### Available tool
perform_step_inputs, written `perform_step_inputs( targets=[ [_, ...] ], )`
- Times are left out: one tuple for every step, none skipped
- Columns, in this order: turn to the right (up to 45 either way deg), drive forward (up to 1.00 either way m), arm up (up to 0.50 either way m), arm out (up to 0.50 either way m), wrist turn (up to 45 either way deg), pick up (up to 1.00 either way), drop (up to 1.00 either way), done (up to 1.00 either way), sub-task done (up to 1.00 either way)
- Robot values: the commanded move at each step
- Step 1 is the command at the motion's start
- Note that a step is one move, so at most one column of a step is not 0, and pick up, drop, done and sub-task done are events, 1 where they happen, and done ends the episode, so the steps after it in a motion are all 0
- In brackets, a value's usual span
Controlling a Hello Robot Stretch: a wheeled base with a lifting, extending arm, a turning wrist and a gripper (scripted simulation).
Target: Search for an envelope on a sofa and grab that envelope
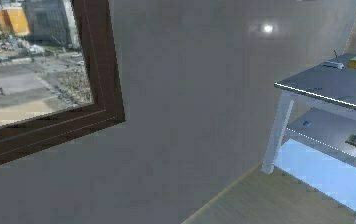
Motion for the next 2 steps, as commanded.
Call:
perform_step_inputs(
  targets=[
    [0.0, 0.0, 0.5, 0.0, 0.0, 0.0, 0.0, 0.0, 0.0],
    [0.0, 0.0, 0.02, 0.0, 0.0, 0.0, 0.0, 0.0, 0.0]
  ],
)
